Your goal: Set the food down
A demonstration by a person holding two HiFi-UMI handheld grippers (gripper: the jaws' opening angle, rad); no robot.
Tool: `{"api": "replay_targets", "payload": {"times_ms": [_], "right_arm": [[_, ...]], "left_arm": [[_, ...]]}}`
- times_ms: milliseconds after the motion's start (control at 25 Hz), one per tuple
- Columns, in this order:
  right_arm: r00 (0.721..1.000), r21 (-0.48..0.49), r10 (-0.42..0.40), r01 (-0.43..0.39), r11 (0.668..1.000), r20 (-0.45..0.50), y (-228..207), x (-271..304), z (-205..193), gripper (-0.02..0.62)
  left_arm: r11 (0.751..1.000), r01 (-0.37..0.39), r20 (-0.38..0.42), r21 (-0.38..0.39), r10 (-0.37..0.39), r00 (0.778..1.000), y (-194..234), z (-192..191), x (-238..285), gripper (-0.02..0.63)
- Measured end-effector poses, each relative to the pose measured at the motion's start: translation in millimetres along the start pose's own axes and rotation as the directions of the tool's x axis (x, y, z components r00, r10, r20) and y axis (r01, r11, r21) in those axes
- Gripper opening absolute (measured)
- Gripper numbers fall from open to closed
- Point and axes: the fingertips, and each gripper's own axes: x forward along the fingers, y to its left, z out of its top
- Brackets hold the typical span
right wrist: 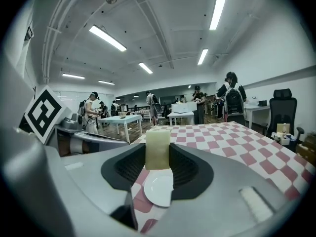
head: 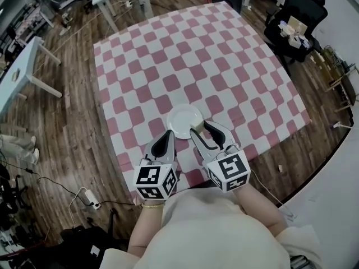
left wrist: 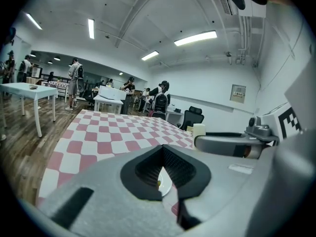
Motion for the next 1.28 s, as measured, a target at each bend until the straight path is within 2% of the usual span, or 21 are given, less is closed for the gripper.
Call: {"api": "replay_targets", "payload": {"times_ms": [440,800,1280], "right_arm": [[0.990,-0.039,0.099,-0.103,0.994,-0.098,-12.8,20.0,-28.4,0.156],[0.972,-0.057,0.142,-0.155,0.986,-0.186,-15.4,44.3,-53.9,0.156],[0.946,-0.068,0.139,-0.165,0.984,-0.294,-22.5,69.6,-85.2,0.156]], "left_arm": [[0.991,-0.122,0.024,-0.055,0.124,0.992,9.4,-16.3,5.4,0.005],[0.977,-0.193,0.017,-0.089,0.195,0.981,26.7,-28.1,7.3,0.005],[0.978,-0.193,-0.011,-0.078,0.193,0.981,45.7,-39.5,27.0,0.005]]}}
